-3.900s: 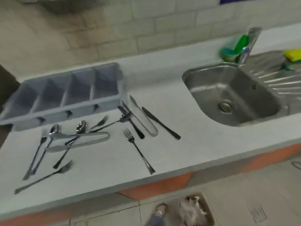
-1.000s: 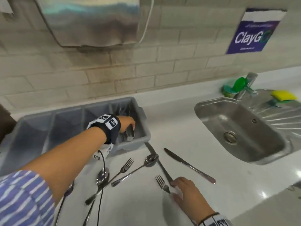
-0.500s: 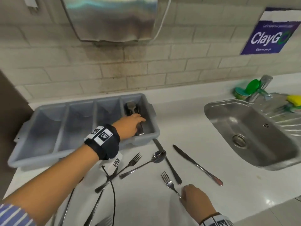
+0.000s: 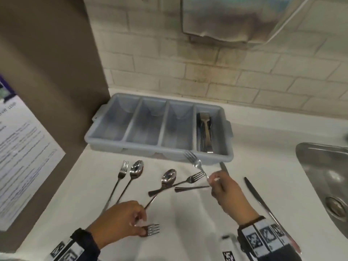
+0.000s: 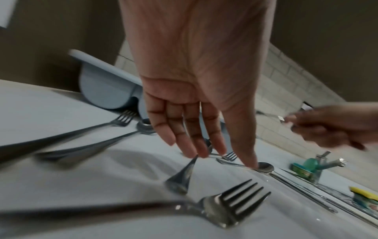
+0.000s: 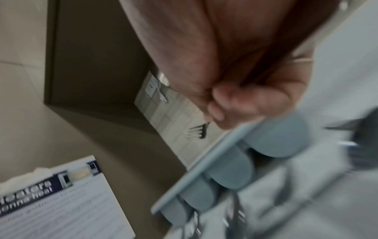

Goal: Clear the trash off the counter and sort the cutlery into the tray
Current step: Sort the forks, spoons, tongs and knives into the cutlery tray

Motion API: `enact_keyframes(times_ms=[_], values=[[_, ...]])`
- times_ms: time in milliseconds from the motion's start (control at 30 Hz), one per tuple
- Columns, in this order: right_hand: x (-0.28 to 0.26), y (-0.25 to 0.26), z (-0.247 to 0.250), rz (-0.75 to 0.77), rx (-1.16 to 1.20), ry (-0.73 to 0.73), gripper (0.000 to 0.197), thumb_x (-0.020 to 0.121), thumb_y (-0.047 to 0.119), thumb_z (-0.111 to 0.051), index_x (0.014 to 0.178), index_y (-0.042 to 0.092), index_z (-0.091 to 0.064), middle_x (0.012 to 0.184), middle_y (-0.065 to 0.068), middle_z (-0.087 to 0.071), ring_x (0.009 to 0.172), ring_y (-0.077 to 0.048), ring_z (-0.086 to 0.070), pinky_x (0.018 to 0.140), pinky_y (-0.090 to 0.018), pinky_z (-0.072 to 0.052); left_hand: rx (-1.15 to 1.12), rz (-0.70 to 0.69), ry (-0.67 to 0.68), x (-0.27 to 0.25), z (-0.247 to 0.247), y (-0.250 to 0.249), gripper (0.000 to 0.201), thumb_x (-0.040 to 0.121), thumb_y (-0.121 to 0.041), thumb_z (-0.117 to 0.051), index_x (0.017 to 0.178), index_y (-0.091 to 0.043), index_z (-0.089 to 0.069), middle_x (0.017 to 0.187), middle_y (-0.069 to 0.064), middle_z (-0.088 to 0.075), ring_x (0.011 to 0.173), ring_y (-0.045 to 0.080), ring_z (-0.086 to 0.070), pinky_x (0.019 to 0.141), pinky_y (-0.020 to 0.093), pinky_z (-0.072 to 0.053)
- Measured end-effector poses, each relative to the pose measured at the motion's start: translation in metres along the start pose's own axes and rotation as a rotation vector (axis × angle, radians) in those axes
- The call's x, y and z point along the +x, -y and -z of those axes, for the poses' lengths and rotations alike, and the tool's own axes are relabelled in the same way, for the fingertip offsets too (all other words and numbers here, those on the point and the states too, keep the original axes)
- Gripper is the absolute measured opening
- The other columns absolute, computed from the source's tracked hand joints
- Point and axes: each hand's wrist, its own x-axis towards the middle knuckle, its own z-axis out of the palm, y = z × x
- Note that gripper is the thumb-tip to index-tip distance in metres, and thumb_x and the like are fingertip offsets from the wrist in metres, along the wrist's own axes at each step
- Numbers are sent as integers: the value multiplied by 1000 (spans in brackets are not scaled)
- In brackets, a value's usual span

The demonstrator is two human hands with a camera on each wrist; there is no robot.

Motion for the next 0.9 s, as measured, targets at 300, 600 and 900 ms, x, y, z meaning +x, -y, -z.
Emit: enact_keyframes(times_ms=[300, 600, 900], values=[[194, 84, -48, -24, 31, 41, 37, 91, 1, -44, 127, 0, -49, 127, -22, -56, 83, -29, -60, 57, -18, -49, 105, 131, -33, -27, -7, 42, 30, 70, -36, -75, 82, -43, -49, 94, -21, -52, 80, -7, -49, 74, 10, -39], [197, 78, -69, -34, -565, 237, 35, 90, 9, -47, 124, 1, -54, 132, -18, -55, 123, -30, -49, 100, -30, -40, 241, 104, -99, -26, -21, 53, 11, 87, -21, -57, 90, -30, -53, 73, -22, -41, 84, 8, -47, 66, 6, -32], [90, 60, -42, 328, -392, -103, 23, 88, 29, -55, 72, 13, -55, 61, -2, -55, 59, -23, -55, 57, -28, -42, 136, 34, -88, -31, -17, 56, 24, 97, -32, -40, 74, -36, -36, 82, -16, -45, 93, 11, -54, 73, 14, -37]])
